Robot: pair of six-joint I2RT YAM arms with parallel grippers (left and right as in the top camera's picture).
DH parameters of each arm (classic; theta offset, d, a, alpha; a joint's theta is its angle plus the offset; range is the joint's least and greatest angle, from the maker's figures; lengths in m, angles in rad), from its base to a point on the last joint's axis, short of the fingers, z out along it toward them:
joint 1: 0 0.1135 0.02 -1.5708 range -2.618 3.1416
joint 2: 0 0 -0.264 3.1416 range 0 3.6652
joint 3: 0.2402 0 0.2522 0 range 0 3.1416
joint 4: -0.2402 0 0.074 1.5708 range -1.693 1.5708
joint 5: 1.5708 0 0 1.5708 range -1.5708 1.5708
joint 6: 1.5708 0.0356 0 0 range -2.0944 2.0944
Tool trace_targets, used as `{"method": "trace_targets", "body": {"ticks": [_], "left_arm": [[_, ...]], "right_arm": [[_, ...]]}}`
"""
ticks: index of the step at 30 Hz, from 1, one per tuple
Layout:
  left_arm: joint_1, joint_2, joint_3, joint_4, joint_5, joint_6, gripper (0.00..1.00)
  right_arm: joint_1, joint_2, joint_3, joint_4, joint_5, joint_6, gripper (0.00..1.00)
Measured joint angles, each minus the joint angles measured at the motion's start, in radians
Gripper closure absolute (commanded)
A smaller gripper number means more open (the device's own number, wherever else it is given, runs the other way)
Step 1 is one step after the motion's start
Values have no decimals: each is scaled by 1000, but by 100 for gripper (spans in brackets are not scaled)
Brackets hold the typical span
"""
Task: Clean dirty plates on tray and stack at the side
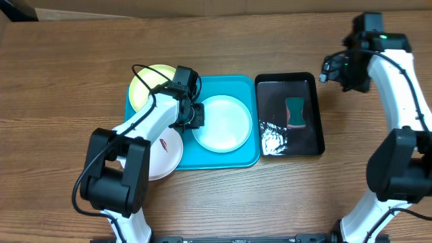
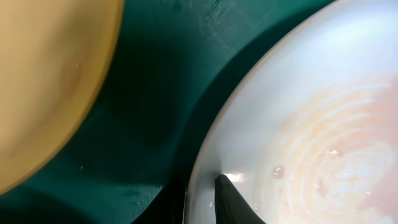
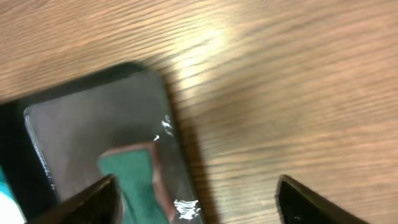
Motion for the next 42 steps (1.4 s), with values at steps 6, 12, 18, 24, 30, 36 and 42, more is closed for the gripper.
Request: {"method": "trace_targets", "body": {"ticks": [6, 12, 18, 24, 30, 36, 42], "left_arm": [[1, 9, 0, 14, -2, -14, 96], [0, 11, 24, -22, 11, -14, 96], [0, 30, 97, -132, 10, -14, 96], [0, 34, 219, -248, -13, -11, 96], [0, 38, 361, -365, -50, 41, 96], [0, 38, 484, -430, -61, 71, 96], [-15, 38, 533, -428, -63, 68, 96]], "right_arm": [[-39, 0, 0, -8, 0, -7, 0], [-39, 0, 0, -3, -1, -7, 0], [-39, 0, 0, -3, -1, -8, 0], [-39, 0, 0, -2, -1, -7, 0], [-39, 0, 0, -3, -1, -7, 0], [-39, 0, 0, -2, -1, -8, 0], [-39, 0, 0, -2, -1, -8, 0]]}}
